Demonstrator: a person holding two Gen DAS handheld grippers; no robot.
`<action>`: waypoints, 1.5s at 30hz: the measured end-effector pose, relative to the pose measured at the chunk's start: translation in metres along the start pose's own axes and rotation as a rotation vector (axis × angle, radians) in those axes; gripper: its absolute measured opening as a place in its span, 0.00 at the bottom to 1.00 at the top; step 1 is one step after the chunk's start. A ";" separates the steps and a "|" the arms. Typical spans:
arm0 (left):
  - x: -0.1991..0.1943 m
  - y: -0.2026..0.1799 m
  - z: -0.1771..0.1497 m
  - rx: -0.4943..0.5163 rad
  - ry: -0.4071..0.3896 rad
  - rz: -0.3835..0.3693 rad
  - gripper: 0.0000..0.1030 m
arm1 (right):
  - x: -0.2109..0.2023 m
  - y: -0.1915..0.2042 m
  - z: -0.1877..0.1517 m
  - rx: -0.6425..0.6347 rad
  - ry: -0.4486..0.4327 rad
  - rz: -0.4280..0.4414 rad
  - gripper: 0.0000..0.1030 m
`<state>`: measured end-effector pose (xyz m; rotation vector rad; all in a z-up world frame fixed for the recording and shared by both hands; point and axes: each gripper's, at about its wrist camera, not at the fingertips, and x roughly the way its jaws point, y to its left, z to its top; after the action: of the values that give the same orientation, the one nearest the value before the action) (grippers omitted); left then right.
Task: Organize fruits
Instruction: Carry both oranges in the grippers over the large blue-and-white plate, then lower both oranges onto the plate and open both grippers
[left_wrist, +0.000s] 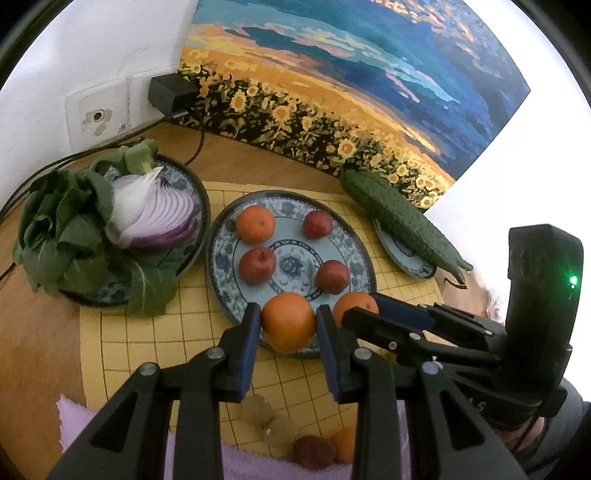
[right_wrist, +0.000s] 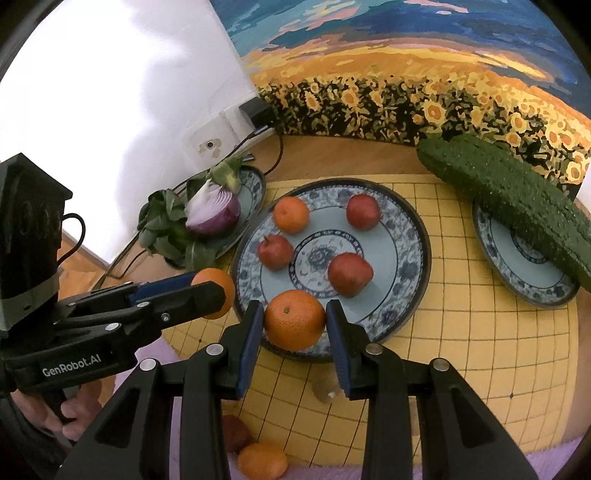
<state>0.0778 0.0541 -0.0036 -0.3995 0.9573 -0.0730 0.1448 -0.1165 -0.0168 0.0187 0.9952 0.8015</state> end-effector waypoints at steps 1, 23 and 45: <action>0.002 0.000 0.001 0.003 0.003 0.002 0.31 | 0.001 -0.001 0.001 0.004 -0.002 0.000 0.35; 0.040 0.004 0.013 0.028 0.052 0.077 0.31 | 0.024 -0.024 0.002 0.071 0.020 -0.019 0.35; 0.033 0.003 0.015 0.040 0.018 0.076 0.75 | 0.027 -0.026 0.006 0.096 0.014 -0.034 0.35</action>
<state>0.1088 0.0532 -0.0227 -0.3257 0.9864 -0.0270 0.1724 -0.1173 -0.0429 0.0784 1.0437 0.7234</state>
